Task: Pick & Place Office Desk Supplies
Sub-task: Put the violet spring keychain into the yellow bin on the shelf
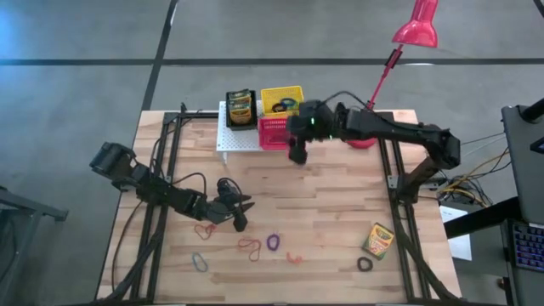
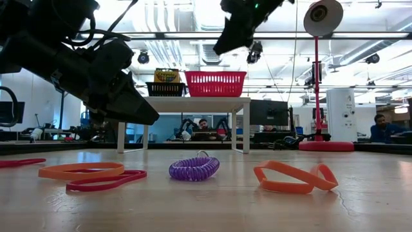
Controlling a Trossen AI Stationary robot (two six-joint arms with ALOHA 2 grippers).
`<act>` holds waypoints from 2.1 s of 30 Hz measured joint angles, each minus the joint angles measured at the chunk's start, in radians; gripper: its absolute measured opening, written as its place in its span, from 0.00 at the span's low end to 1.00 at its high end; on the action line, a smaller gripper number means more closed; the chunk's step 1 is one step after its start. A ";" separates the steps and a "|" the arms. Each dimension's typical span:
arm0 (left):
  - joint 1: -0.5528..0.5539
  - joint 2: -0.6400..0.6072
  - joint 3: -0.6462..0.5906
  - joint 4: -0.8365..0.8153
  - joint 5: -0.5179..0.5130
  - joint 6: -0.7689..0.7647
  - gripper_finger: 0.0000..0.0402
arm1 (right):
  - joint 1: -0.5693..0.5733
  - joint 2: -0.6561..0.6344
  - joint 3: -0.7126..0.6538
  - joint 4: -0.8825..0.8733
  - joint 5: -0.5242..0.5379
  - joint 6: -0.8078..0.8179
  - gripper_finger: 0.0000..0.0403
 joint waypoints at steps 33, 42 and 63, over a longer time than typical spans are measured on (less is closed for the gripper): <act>-0.004 0.000 0.010 -0.009 0.158 0.012 0.33 | 0.523 0.430 -0.339 0.674 -0.046 0.442 0.47; -0.027 0.000 0.006 -0.008 0.180 0.012 0.33 | 0.533 0.509 -0.178 0.447 -0.051 0.433 0.37; -0.015 0.000 0.006 0.060 0.204 0.283 0.33 | 0.614 0.421 -0.397 0.914 0.075 0.452 0.06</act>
